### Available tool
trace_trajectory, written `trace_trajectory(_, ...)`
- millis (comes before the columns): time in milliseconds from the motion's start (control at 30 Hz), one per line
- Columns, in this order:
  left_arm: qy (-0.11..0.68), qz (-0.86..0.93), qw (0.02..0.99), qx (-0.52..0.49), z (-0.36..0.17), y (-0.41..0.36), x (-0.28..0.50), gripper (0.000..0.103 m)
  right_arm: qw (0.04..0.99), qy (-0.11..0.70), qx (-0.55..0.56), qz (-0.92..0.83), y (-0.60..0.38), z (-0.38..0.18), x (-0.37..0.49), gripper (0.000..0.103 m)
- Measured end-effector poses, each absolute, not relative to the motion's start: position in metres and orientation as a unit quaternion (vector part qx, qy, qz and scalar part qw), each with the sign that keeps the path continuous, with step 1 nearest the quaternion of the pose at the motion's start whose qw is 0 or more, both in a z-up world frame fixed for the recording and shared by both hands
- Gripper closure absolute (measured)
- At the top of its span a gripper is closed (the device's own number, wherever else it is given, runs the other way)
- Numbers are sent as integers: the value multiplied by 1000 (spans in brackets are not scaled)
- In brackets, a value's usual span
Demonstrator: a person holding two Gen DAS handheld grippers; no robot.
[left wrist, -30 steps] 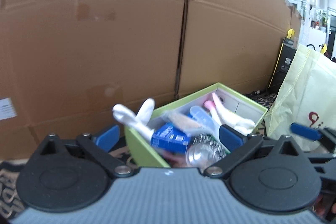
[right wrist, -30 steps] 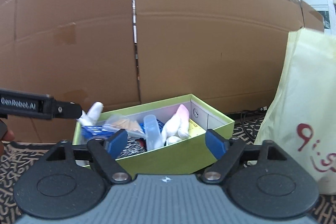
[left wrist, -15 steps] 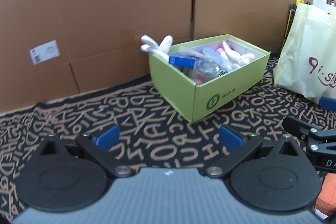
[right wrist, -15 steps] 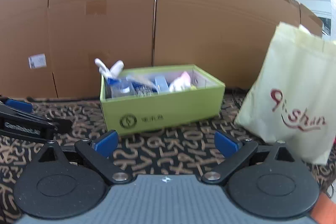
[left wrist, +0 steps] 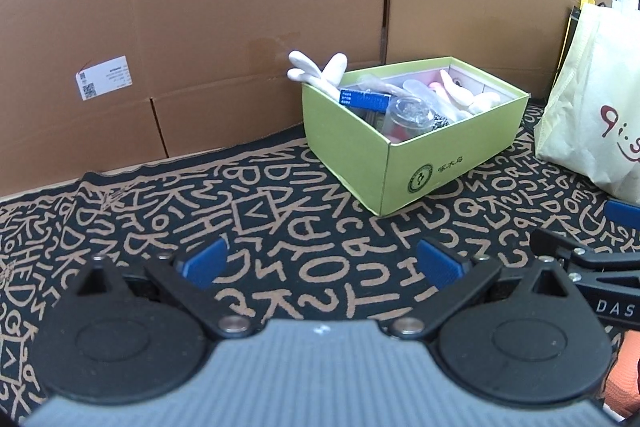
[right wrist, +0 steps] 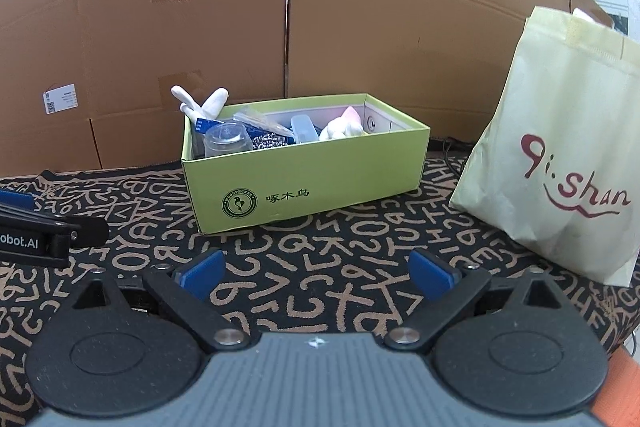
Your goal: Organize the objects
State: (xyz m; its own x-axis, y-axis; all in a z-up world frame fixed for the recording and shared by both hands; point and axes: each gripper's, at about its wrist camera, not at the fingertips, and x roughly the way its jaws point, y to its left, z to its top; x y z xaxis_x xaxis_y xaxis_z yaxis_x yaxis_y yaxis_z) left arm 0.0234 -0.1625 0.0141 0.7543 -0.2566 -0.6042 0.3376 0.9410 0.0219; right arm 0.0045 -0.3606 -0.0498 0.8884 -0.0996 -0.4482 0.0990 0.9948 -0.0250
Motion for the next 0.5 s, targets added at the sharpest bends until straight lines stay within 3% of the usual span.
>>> trace_trajectory(500, 329, -156, 929, 70, 3, -166, 34, 0, 969, 244, -7, -48, -357, -57, 19, 2)
